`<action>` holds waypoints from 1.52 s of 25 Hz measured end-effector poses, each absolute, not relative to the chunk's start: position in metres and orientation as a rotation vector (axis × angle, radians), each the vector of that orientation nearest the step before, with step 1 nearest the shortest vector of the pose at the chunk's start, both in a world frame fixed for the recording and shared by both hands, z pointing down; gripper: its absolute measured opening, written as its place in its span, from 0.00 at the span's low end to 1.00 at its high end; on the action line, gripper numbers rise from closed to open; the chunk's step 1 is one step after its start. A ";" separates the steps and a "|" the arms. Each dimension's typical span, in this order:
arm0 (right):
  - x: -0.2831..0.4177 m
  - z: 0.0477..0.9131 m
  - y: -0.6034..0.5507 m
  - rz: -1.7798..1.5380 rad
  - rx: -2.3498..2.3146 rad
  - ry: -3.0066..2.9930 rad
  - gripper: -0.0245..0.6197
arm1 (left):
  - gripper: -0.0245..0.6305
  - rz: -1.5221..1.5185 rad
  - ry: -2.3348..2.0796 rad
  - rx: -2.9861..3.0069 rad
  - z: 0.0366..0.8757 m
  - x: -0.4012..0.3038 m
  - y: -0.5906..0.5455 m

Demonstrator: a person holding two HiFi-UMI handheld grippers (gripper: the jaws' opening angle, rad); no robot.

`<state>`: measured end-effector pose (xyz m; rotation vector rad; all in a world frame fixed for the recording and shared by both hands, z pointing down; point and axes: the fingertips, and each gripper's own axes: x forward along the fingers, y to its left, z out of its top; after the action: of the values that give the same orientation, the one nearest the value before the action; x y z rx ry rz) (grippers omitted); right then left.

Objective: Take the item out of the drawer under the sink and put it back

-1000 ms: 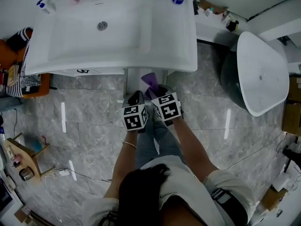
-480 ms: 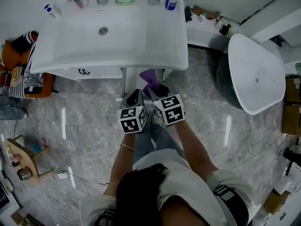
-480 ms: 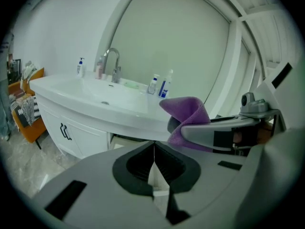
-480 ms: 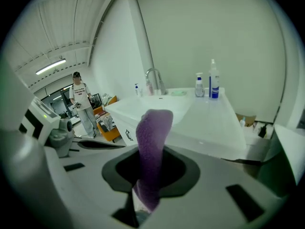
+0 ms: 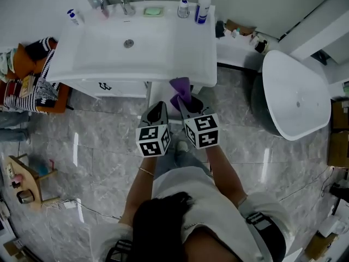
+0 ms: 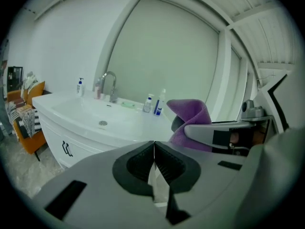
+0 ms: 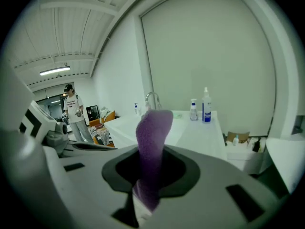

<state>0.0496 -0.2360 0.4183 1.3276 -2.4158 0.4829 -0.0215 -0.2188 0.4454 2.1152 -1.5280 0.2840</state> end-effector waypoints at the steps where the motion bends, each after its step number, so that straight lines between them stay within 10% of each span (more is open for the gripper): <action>1: 0.051 0.411 -0.236 0.455 1.338 -2.428 0.17 | 0.04 0.266 -1.534 2.124 0.439 -0.022 -0.218; 38: 0.034 0.371 -0.207 0.288 1.365 -2.519 0.17 | 0.04 0.211 -1.611 2.201 0.402 -0.028 -0.196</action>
<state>0.0341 -0.2069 0.3709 1.3647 -2.5186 0.2876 -0.0280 -0.1958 0.4018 2.2011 -1.6109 0.2111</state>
